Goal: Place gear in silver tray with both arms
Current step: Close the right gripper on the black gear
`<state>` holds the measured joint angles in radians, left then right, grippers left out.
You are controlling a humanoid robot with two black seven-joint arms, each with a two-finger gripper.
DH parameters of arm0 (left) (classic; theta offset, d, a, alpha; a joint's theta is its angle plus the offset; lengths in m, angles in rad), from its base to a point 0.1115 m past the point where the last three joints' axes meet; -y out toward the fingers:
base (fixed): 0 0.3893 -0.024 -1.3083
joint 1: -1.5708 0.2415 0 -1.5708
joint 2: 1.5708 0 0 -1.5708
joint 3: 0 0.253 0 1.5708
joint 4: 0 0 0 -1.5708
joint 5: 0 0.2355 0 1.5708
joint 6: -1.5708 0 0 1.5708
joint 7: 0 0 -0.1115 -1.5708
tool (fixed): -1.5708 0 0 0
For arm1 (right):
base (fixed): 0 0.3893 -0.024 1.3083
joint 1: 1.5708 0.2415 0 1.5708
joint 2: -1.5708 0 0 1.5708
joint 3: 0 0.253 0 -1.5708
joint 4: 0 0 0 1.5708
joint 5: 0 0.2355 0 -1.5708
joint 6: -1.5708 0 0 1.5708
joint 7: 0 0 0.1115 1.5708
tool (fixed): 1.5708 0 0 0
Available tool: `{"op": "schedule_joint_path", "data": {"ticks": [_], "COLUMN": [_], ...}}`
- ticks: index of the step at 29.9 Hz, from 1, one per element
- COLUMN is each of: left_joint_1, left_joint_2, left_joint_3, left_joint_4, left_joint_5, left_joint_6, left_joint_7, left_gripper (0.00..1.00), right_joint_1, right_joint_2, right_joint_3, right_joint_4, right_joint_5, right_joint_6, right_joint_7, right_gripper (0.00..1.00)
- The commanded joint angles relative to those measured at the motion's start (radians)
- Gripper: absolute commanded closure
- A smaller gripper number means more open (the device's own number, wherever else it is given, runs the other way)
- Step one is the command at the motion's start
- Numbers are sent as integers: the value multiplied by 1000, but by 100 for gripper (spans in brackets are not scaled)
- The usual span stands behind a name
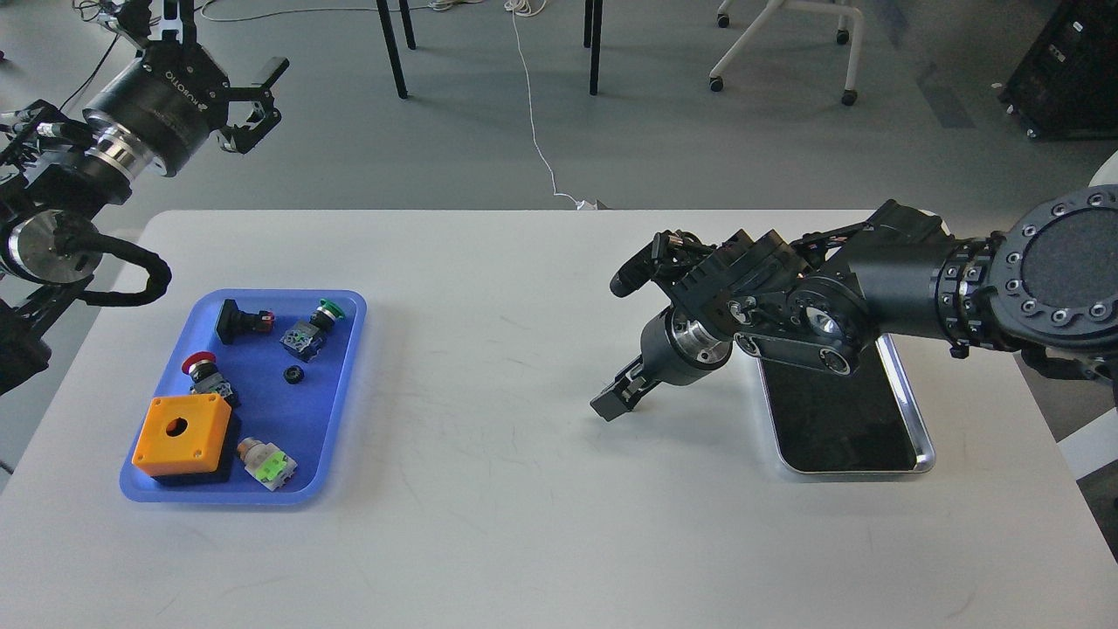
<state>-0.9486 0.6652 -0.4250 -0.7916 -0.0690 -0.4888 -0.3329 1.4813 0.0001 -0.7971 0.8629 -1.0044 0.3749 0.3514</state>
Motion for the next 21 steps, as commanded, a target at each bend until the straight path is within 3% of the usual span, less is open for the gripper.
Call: {"op": "schedule_joint_path", "data": {"ticks": [1, 21], "left_joint_1": [2, 19], "left_joint_2": [2, 36], "left_joint_3": [2, 2], "left_joint_4": [0, 0], "left_joint_5": [0, 1], "left_joint_6": [0, 0], "left_joint_7": [2, -3], "left_gripper": [3, 3], "right_joint_1": [-24, -39], "right_joint_2": [0, 0], "right_joint_3": [-2, -22], "right_joint_4": [-16, -36], "right_joint_5": [-2, 1], "right_joint_6": [-1, -14], "right_joint_7": [0, 0], "right_gripper": [29, 49]}}
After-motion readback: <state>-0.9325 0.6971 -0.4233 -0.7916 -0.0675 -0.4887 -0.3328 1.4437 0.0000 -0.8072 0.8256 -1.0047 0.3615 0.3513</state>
